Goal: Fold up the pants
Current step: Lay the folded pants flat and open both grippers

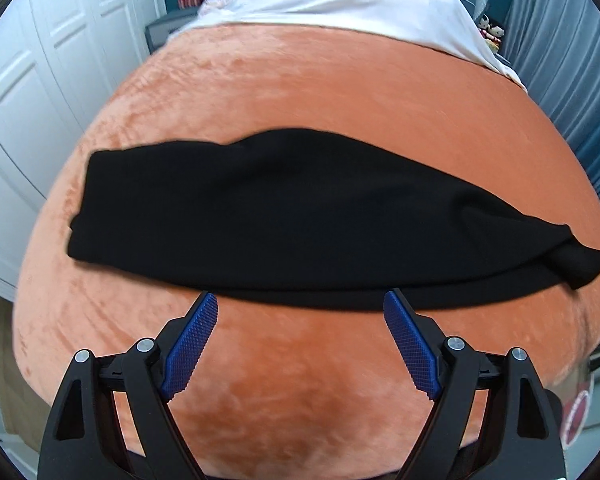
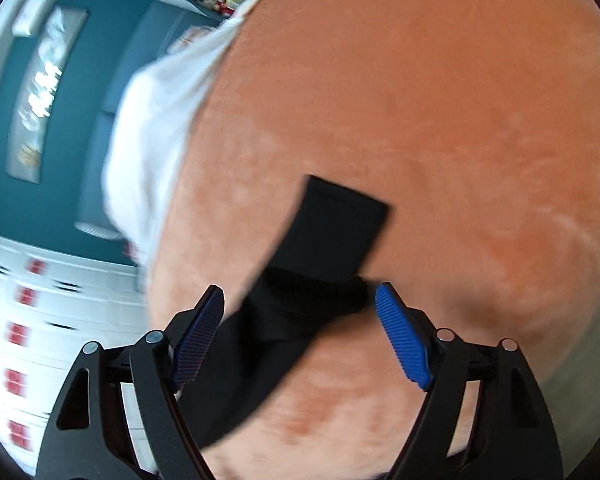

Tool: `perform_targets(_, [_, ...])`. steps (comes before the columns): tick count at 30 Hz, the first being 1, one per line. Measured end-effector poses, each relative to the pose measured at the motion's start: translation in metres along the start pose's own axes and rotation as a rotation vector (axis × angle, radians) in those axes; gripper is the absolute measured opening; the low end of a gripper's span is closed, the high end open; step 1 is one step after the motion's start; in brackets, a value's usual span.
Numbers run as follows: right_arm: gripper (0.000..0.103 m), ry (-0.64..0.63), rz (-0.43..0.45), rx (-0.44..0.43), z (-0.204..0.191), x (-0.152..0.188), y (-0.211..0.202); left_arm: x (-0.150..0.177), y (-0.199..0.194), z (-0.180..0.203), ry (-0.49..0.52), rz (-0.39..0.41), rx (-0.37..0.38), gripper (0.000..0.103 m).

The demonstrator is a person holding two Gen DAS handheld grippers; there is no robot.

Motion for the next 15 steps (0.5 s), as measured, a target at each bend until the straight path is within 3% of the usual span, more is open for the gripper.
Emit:
perform_targets(3, [0.077,-0.256,-0.057,0.199,-0.031,0.011,0.037,0.005,0.001,0.005,-0.019,-0.030,0.020,0.083])
perform_targets(5, [0.042,-0.405,-0.106,0.326,-0.040,0.019,0.066,0.006,0.001,0.008,-0.029,-0.035,0.018,0.083])
perform_targets(6, [0.012,-0.458,-0.134,0.377,-0.045,0.019,0.078,0.005,0.000,0.008,-0.030,-0.035,0.013,0.083])
perform_targets(8, [0.011,-0.545,-0.093,0.369,-0.072,0.016,0.074,0.003,-0.002,0.009,-0.029,-0.035,0.004,0.083])
perform_targets(11, [0.011,-0.784,0.071,0.197,-0.140,0.029,0.022,-0.001,-0.010,0.009,-0.018,-0.013,-0.017,0.083])
perform_targets(13, [0.015,-0.964,0.172,0.271,-0.160,0.045,0.003,-0.002,-0.012,0.010,-0.018,-0.001,-0.025,0.083])
perform_targets(14, [0.020,-1.018,0.186,0.316,-0.151,0.050,0.005,-0.002,-0.012,0.010,-0.021,0.003,-0.022,0.083])
perform_targets(15, [0.037,-1.032,0.185,0.358,-0.138,0.049,0.011,-0.002,-0.011,0.011,-0.024,0.004,-0.016,0.083])
Point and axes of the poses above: each gripper's, at about its wrist camera, not at the fingertips, and y roughly the way its jaws point, z to its right, x to its underside, the point moved 1 cm from there along y, roughly the way its jaws point, and after that the axes turned 6 degrees about y, right-handed, at the moved point
